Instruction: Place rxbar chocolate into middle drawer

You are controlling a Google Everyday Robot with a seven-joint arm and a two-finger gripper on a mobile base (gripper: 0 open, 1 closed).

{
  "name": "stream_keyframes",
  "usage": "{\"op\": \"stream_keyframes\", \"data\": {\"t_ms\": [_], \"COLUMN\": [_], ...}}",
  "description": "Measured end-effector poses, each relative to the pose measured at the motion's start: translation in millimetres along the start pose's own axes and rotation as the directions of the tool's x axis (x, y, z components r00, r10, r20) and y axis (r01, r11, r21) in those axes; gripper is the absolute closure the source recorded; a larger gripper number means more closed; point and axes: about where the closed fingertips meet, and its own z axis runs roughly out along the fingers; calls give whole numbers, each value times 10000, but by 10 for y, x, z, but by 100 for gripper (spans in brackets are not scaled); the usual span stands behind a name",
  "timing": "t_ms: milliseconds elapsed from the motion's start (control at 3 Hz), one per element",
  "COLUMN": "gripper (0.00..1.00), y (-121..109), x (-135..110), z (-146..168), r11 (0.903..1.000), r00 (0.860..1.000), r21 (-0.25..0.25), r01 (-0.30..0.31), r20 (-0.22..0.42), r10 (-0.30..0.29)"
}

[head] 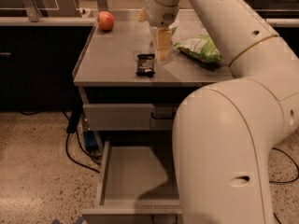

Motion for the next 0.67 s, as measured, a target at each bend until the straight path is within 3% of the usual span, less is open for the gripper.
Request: {"op": "stream_keyframes", "data": {"t_ms": [333,667], "gripper": [0,0], "y": [0,-82], "x": [0,-62], "z": [0,138], "r11": [10000,9979], "r00": [10000,9973], "r21": [0,-153], "r01": [0,632], "r20": [0,383], "r10": [0,-626]}}
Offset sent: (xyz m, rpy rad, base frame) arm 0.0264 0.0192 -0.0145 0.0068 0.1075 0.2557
